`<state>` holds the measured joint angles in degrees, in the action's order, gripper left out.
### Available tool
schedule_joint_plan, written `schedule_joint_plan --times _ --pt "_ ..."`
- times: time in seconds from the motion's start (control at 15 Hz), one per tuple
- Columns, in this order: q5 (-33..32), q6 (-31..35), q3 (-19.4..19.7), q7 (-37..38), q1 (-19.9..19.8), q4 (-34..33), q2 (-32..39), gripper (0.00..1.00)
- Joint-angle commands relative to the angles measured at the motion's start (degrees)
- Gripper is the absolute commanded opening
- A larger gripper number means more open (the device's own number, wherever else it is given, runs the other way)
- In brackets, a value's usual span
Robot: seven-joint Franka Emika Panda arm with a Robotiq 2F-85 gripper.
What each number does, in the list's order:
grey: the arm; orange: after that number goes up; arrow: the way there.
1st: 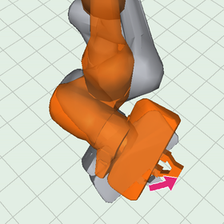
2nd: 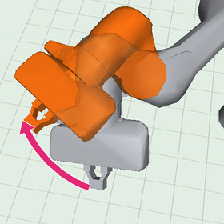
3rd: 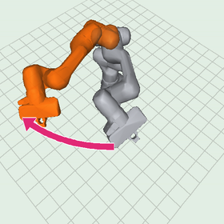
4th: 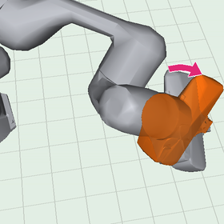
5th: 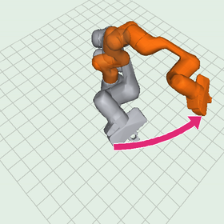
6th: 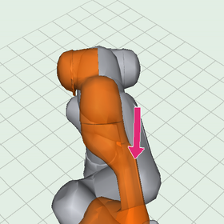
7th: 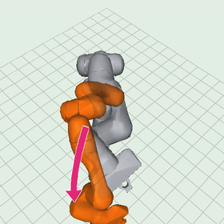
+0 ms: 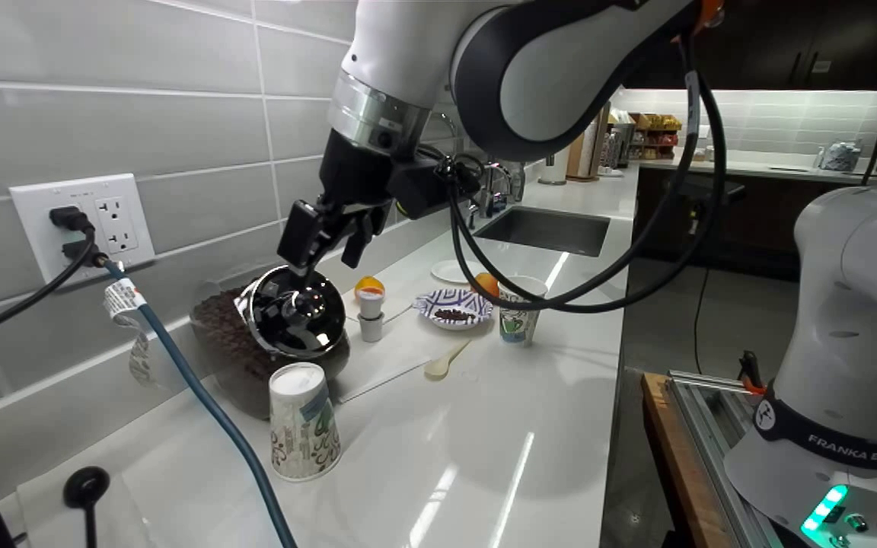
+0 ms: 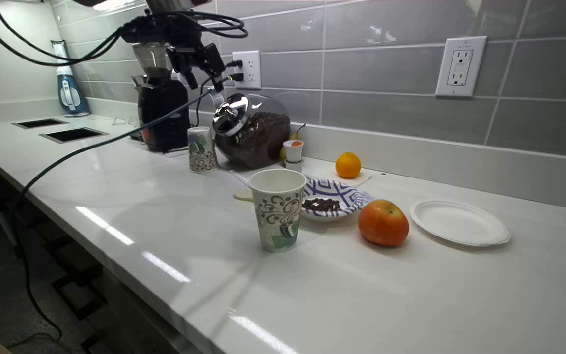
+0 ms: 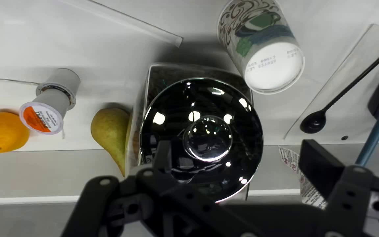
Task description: Remove the silver lid from the glass coffee jug
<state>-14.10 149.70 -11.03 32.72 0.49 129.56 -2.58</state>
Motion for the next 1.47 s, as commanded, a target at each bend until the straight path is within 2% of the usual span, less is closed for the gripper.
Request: schedule_joint_plan --times 0.0,0.07,0.53,0.73,1.07,1.4 --pt "-6.4 -0.2 1.6 7.5 1.3 -3.2 3.6 1.0" --pt "-2.7 0.3 2.1 3.2 1.9 -1.1 1.6 1.0" --pt "-3.9 0.8 3.0 5.6 2.3 -2.6 3.7 1.0" --pt "-7.3 1.7 4.1 8.3 2.7 -2.6 4.6 1.0" --pt "-8.4 2.0 5.2 10.5 3.8 -3.0 6.0 1.0" --pt "-14.1 4.8 6.8 18.4 5.2 -3.9 8.0 1.0"
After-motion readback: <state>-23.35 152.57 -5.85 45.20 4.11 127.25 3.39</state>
